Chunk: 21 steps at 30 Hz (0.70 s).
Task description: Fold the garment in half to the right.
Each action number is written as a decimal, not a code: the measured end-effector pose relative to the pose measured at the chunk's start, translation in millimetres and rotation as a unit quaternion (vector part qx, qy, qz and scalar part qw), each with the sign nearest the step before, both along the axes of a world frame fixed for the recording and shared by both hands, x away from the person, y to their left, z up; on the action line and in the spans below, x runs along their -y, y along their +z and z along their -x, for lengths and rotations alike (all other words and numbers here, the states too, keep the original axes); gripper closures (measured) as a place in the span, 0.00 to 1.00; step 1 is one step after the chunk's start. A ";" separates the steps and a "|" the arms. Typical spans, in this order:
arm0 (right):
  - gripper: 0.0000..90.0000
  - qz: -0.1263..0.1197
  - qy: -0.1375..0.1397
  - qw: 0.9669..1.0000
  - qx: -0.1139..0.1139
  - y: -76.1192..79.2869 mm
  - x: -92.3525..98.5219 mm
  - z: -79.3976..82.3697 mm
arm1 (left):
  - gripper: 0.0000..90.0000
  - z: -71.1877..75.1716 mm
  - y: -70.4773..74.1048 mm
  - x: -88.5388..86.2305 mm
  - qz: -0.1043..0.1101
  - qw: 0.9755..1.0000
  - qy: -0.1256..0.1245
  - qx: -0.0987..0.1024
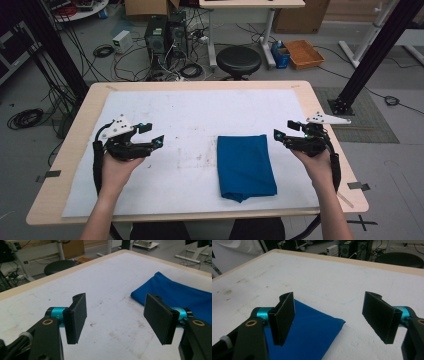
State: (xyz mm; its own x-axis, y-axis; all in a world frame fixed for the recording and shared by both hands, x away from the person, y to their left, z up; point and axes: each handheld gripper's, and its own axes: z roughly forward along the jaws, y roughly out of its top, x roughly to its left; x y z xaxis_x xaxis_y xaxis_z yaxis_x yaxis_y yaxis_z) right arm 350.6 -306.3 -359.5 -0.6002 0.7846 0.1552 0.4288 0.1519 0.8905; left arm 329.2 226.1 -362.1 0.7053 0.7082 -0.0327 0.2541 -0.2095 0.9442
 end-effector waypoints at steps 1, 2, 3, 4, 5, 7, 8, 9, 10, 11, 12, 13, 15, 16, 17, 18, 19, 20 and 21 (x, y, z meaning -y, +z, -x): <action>0.28 0.001 -0.002 1.000 0.003 -0.1 2.1 1.1 | 0.37 0.1 -0.7 -1.7 0.001 1.000 0.004 -0.001; 0.27 -0.002 -0.005 1.000 0.005 -0.2 4.5 2.3 | 0.37 0.3 -1.5 -3.1 0.003 1.000 0.007 -0.001; 0.26 -0.002 -0.007 1.000 0.007 -0.3 6.5 3.1 | 0.37 0.2 -2.5 -3.8 0.007 1.000 0.005 -0.003; 0.26 -0.003 -0.007 1.000 0.006 -0.2 8.4 3.6 | 0.37 0.2 -3.2 -3.6 0.006 1.000 0.005 -0.005; 0.25 -0.004 -0.008 1.000 0.007 0.0 10.0 3.7 | 0.37 0.5 -3.7 -2.6 0.004 1.000 0.005 -0.005; 0.25 -0.002 -0.011 1.000 0.010 0.7 11.8 3.8 | 0.37 0.6 -4.5 0.4 0.004 1.000 -0.001 -0.005; 0.25 -0.002 -0.011 1.000 0.010 1.0 12.2 4.0 | 0.37 0.6 -4.8 2.0 0.000 1.000 -0.003 -0.005; 0.25 -0.002 -0.011 1.000 0.010 1.2 12.2 4.4 | 0.37 1.0 -5.1 4.0 -0.001 1.000 -0.003 -0.005; 0.25 -0.001 -0.011 1.000 0.010 1.3 12.2 4.6 | 0.37 1.2 -5.3 5.5 -0.001 1.000 -0.006 -0.003; 0.25 0.001 -0.009 1.000 0.011 1.2 12.1 4.8 | 0.37 1.3 -5.4 6.5 -0.001 1.000 -0.008 -0.001; 0.25 0.002 -0.009 1.000 0.011 0.9 11.5 5.0 | 0.37 1.5 -5.6 7.5 -0.002 1.000 -0.008 -0.001; 0.25 0.004 -0.007 1.000 0.011 0.7 11.1 5.1 | 0.37 1.6 -5.8 8.4 -0.004 1.000 -0.008 -0.001; 0.25 0.004 -0.005 1.000 0.009 0.2 9.9 5.3 | 0.37 1.8 -6.1 8.8 -0.007 1.000 -0.008 -0.002; 0.25 0.004 -0.003 1.000 0.007 0.1 9.5 5.3 | 0.36 2.0 -6.0 8.6 -0.007 1.000 -0.009 -0.002; 0.24 0.006 -0.001 1.000 0.007 -0.3 9.2 4.9 | 0.36 2.1 -6.0 8.2 -0.005 1.000 -0.008 -0.002; 0.24 0.007 0.000 1.000 0.006 -0.7 8.9 4.8 | 0.35 2.3 -5.6 7.5 -0.005 1.000 -0.008 -0.003; 0.24 0.007 0.000 1.000 0.004 -1.0 8.6 4.5 | 0.35 2.7 -5.6 6.9 -0.004 1.000 -0.008 -0.003; 0.24 0.007 0.001 1.000 0.003 -1.4 8.4 3.7 | 0.35 3.1 -5.5 6.1 -0.004 1.000 -0.007 -0.003; 0.24 0.006 0.001 1.000 0.001 -1.5 8.0 3.5 | 0.35 3.6 -5.3 5.5 -0.004 1.000 -0.006 -0.002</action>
State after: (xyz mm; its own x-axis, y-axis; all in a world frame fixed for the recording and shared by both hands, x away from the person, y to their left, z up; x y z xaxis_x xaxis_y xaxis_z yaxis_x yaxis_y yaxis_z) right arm 347.2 -314.3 -361.1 -0.6013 0.7858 0.1445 0.4275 0.1636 0.8891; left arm 325.6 220.6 -367.5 0.7135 0.7000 -0.0296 0.2559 -0.2210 0.9411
